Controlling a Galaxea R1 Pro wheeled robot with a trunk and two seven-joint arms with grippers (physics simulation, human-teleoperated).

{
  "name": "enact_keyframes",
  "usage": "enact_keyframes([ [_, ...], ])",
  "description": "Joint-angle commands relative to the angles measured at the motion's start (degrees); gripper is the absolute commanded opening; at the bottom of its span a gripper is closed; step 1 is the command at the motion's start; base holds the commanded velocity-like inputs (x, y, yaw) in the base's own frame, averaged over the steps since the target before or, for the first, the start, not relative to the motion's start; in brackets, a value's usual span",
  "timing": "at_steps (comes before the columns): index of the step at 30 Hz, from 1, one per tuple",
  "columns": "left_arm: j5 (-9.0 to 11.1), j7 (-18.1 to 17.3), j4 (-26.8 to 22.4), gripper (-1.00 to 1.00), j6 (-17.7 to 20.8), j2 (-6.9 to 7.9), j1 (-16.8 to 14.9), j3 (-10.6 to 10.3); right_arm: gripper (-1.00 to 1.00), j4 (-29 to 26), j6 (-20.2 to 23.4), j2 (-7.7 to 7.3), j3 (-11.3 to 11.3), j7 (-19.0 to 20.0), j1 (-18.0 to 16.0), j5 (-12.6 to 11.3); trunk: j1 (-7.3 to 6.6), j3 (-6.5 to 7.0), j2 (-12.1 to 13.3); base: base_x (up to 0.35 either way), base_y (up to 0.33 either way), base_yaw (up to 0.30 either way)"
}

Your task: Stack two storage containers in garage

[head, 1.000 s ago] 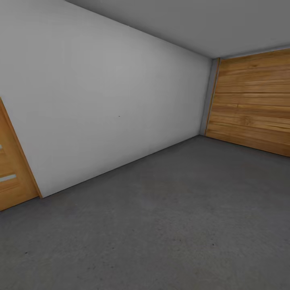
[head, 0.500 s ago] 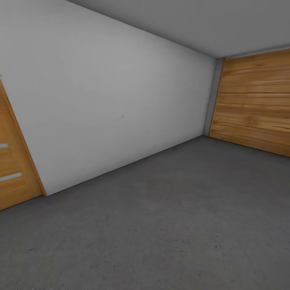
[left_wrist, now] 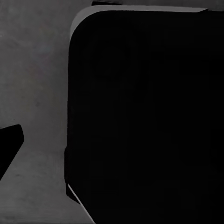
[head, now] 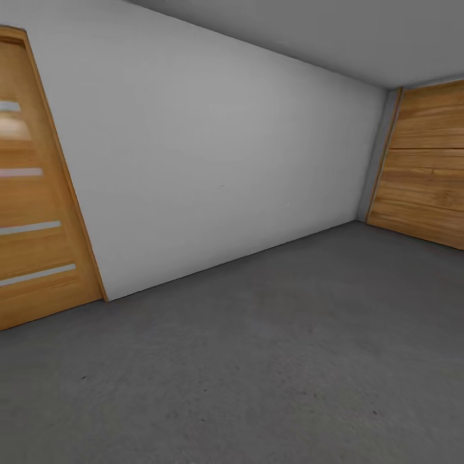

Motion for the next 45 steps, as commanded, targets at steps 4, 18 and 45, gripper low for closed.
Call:
enact_keyframes([
  [4, 1.5, -0.1, 0.0, 1.0, -0.1, -0.05, 0.0, -0.3, 1.0, 0.2, -0.8, -0.02, 0.0, 0.0, 0.0, -0.1, 0.0, -0.04, 0.0, 0.0, 0.0, 0.278],
  [18, 1.7, -0.1, 0.0, 1.0, -0.1, -0.03, 0.0, -0.3, 1.0, 0.3, -1.3, -0.08, -0.1, 0.0, 0.0, -0.3, 0.0, -0.04, 0.0, 0.0, 0.0, 0.278],
  [45, 1.7, -0.1, -0.1, 1.0, -0.1, -0.03, 0.0, -0.3, 1.0, 0.7, -1.3, 0.01, -0.3, -0.7, 0.0, -0.4, 0.0, -0.04, 0.0, 0.0, 0.0, 0.286],
])
